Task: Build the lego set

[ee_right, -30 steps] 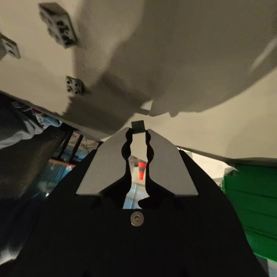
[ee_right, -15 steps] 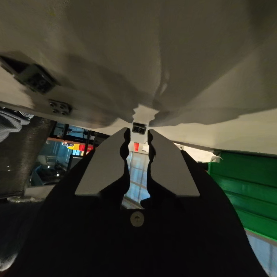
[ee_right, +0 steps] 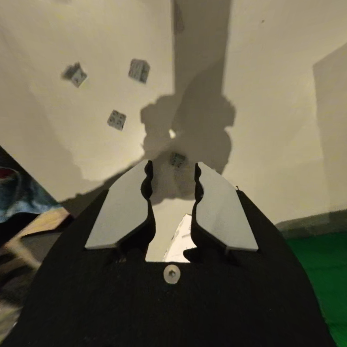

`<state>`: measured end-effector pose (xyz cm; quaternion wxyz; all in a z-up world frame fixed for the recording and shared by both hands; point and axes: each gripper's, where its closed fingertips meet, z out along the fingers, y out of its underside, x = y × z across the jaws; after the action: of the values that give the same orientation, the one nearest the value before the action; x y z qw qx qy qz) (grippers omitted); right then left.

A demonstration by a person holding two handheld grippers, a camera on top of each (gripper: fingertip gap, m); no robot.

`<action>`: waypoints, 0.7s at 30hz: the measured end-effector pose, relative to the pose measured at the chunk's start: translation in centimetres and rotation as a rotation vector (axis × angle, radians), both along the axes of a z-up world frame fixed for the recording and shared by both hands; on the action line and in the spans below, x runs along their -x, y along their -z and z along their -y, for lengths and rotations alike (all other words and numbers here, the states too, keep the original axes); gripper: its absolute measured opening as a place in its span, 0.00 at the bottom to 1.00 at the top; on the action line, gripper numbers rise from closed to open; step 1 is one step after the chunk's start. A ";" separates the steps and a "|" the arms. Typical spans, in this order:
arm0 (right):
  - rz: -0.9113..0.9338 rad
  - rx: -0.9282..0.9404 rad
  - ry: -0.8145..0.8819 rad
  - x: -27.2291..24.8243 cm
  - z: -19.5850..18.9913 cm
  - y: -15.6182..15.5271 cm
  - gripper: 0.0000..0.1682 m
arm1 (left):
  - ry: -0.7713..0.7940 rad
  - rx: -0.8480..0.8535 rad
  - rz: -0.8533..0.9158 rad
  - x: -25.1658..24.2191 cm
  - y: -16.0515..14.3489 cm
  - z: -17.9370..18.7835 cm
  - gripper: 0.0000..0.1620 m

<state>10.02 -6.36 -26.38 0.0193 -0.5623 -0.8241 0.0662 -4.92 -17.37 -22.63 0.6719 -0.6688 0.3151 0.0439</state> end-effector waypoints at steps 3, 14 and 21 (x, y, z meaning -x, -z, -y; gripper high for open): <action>-0.113 -0.071 -0.128 -2.0 0.0 1.6 0.25 | 0.006 0.003 -0.012 -0.2 0.1 0.0 0.10; -0.460 -0.026 0.336 -1.2 -1.0 3.0 0.20 | 0.005 -0.003 -0.029 -0.3 0.1 0.0 0.10; -0.513 0.015 0.410 -0.8 -1.0 3.9 0.16 | 0.007 -0.006 -0.049 -0.4 0.2 0.0 0.10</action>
<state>10.80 -5.36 -30.26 0.2352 -0.6815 -0.6615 0.2064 -4.51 -17.33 -22.88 0.6660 -0.6646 0.3336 0.0591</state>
